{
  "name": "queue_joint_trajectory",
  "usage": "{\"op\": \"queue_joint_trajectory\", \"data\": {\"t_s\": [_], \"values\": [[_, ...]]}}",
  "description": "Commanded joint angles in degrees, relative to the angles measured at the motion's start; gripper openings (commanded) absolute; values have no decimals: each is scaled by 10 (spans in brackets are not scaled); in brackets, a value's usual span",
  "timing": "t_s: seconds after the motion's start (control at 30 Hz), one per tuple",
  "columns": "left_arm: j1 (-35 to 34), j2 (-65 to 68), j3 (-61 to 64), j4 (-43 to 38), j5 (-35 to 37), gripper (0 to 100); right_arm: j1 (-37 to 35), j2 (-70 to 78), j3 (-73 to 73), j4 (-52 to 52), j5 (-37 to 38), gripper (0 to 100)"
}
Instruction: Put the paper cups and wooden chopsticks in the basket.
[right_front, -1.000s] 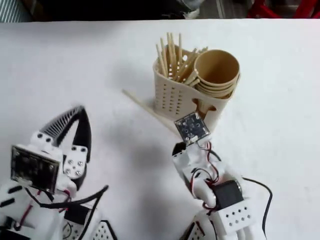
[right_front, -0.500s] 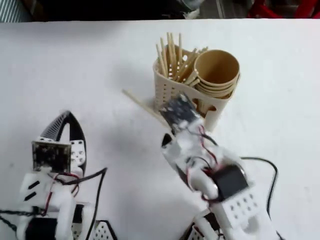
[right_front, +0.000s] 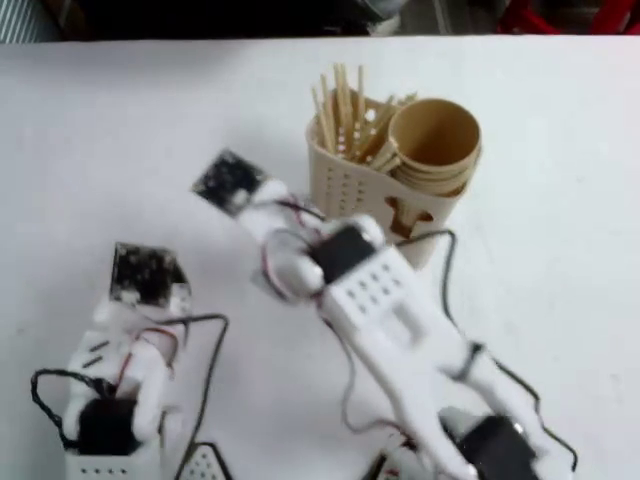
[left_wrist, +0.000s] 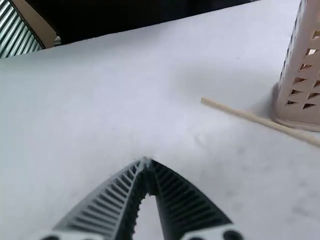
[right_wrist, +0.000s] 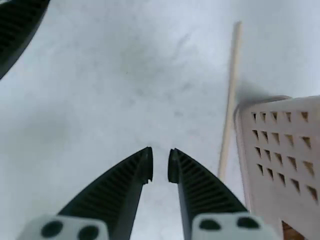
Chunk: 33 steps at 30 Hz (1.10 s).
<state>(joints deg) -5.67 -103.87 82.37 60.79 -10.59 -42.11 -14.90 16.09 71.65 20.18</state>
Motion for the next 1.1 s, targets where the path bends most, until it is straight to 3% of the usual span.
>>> {"op": "queue_joint_trajectory", "data": {"t_s": [0.0,0.3,0.73,1.07], "values": [[-31,-7,23,-25,-2,27,-1,75,-83,4,4,165],[-51,-7,84,-109,-2,27,26,299,-282,2,4,192],[-50,-7,90,-113,-2,27,73,609,-578,6,4,191],[-50,-7,90,-113,-2,27,86,716,-689,55,1,190]]}}
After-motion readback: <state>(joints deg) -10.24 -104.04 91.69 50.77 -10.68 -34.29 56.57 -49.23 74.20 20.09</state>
